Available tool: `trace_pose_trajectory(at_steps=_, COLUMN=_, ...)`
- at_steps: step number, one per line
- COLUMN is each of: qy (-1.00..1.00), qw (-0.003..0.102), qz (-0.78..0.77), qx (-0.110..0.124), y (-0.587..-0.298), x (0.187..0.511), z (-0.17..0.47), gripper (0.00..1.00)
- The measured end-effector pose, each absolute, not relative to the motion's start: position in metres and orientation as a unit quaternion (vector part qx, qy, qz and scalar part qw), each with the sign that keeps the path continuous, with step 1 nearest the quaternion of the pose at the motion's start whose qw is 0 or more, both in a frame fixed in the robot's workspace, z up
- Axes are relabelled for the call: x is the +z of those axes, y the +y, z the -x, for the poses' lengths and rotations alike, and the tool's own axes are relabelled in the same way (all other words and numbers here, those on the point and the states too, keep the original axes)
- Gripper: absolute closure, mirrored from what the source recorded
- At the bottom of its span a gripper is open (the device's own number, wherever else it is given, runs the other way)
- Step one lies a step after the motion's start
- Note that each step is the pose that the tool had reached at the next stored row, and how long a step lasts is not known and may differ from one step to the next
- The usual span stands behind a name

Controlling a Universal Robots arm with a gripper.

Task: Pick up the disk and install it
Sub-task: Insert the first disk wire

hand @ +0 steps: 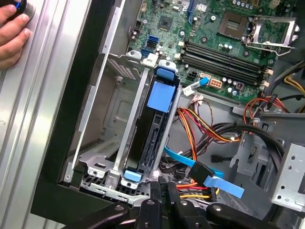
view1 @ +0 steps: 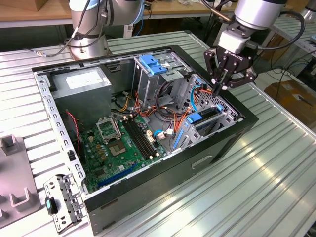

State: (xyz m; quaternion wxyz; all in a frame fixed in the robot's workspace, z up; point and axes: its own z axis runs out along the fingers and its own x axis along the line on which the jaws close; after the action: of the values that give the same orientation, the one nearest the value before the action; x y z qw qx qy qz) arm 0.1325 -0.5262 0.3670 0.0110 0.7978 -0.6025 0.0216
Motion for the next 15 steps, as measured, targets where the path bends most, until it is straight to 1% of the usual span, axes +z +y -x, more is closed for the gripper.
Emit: trace_pose_trajectory(at_steps=15, qy=-0.656, qw=0.013, qz=-0.755, qx=0.021, y=-0.5263, x=0.3649, z=-0.13, gripper=0.83)
